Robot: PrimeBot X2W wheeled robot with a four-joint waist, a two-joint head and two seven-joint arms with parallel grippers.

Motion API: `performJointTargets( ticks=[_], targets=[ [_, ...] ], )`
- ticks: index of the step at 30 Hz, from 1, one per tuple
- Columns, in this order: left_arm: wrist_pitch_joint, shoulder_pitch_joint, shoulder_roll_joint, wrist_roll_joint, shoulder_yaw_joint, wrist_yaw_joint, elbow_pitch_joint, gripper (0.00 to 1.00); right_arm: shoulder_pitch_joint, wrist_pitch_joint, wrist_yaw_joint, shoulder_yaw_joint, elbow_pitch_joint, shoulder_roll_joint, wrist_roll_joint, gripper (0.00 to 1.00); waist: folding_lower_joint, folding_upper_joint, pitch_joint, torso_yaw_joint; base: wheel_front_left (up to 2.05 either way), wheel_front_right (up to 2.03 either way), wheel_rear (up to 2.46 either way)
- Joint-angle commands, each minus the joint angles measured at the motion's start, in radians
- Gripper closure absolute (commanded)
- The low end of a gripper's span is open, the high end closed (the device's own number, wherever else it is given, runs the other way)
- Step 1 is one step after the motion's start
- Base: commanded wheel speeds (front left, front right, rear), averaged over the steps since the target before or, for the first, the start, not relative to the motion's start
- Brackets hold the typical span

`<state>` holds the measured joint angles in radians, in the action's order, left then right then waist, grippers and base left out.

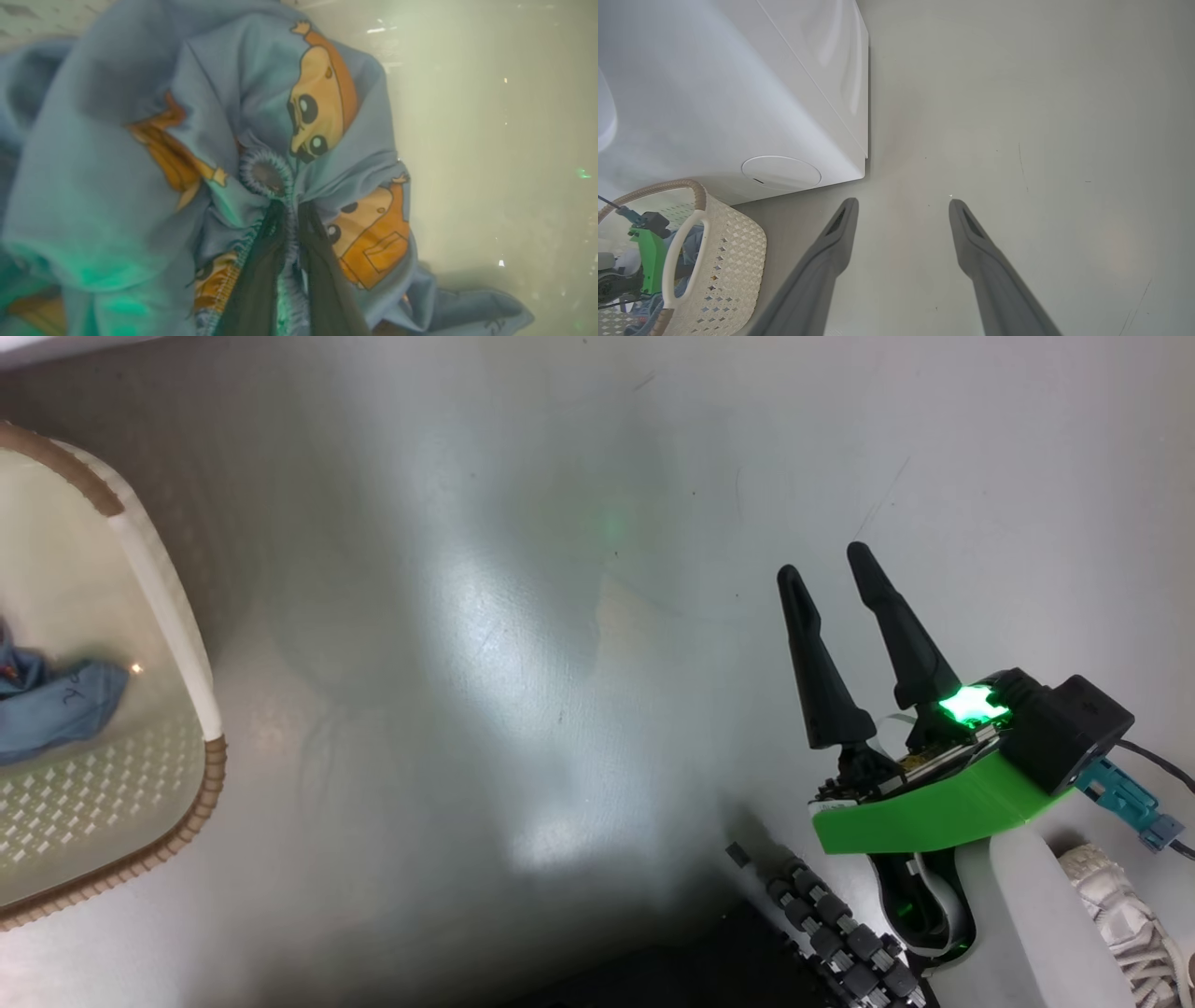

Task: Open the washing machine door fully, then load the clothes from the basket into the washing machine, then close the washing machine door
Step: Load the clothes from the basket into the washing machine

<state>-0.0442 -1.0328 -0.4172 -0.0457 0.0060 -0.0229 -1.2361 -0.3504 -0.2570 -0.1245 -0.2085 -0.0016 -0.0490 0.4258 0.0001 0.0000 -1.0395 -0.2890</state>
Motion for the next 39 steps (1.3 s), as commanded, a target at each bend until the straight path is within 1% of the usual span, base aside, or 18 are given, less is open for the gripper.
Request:
performJointTargets(
  ticks=[1, 10, 20, 25, 26, 32, 39],
  targets=[
    [0.012, 0.029, -0.045, -0.014, 0.014, -0.003, -0.001, 1.0, 0.03, -0.005, -0.006, -0.016, -0.018, -0.001, 0.005, 0.0, -0.0001, 0.0, 0.004, 0.004, 0.0, 0.0, 0.0],
    [0.114, 0.062, -0.01, -0.046, 0.013, -0.03, -0.01, 1.0, 0.021, -0.005, -0.006, 0.012, -0.013, -0.001, -0.008, 0.0, -0.0001, 0.0, 0.061, 0.032, 0.0, 0.0, 0.0],
    [0.25, 0.125, 0.069, -0.098, 0.024, -0.055, -0.005, 1.0, 0.024, -0.005, -0.006, 0.041, -0.005, -0.001, -0.042, 0.0, -0.0001, 0.0, 0.175, 0.081, 0.0, 0.0, 0.0],
    [0.291, 0.169, 0.115, -0.113, 0.02, -0.062, 0.026, 1.0, 0.033, -0.005, -0.006, 0.056, 0.006, -0.001, -0.064, 0.0, -0.0001, 0.0, 0.236, 0.114, 0.0, 0.0, 0.0],
    [0.291, 0.169, 0.115, -0.113, 0.02, -0.062, 0.026, 1.0, 0.033, -0.005, -0.006, 0.056, 0.006, -0.001, -0.064, 0.0, -0.0001, 0.0, 0.236, 0.114, 0.0, 0.0, 0.0],
    [0.305, 0.248, 0.165, -0.137, 0.025, -0.065, 0.098, 1.0, 0.053, -0.005, -0.006, 0.072, 0.023, -0.001, -0.09, 0.0, -0.0001, 0.0, 0.327, 0.159, 0.0, 0.0, 0.0],
    [0.306, 0.349, 0.203, -0.15, 0.038, -0.056, 0.249, 1.0, 0.079, -0.005, -0.006, 0.088, 0.039, -0.001, -0.114, 0.0, -0.0001, 0.0, 0.417, 0.199, 0.0, 0.0, 0.0]
  ],
)
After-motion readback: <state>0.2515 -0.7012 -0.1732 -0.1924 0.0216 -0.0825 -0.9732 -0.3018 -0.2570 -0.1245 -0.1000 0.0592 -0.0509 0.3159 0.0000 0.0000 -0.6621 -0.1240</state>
